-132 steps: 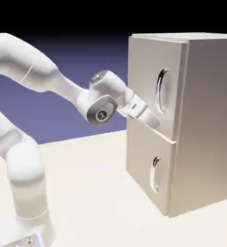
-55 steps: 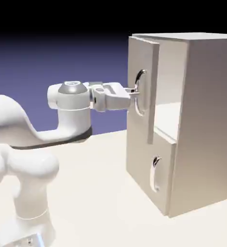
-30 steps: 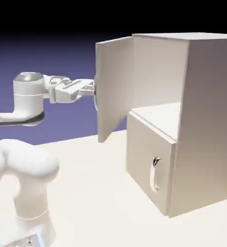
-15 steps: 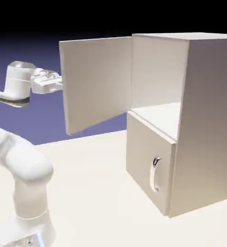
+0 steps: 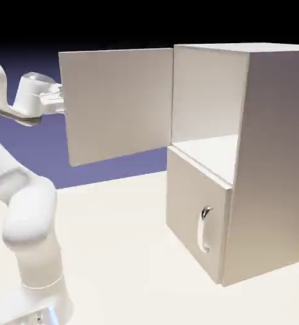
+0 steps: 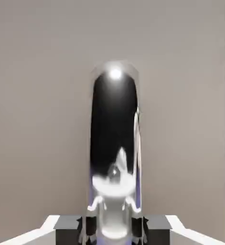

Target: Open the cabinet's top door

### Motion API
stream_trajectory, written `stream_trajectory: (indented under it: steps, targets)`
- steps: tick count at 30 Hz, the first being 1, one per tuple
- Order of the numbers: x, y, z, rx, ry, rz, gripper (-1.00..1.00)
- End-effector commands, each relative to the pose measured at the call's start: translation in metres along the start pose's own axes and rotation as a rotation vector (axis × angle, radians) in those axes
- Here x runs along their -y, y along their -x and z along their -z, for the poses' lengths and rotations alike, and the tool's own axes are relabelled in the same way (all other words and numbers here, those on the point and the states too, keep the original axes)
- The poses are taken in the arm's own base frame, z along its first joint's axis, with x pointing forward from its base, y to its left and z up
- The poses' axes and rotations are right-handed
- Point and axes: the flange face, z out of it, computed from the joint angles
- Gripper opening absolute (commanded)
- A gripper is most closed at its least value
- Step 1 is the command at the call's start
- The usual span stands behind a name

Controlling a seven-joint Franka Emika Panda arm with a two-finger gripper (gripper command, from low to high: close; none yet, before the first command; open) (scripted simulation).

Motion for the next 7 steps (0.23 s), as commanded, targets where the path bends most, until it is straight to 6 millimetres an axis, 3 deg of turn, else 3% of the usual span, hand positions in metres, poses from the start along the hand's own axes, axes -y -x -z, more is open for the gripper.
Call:
stream_trajectory:
  steps: [1,7]
  targets:
    - [0.001,0.001,0.004,-0.011,0.011,0.000,-1.00]
    - [0.011,0.011,0.028,-0.067,0.067,0.000,-1.00]
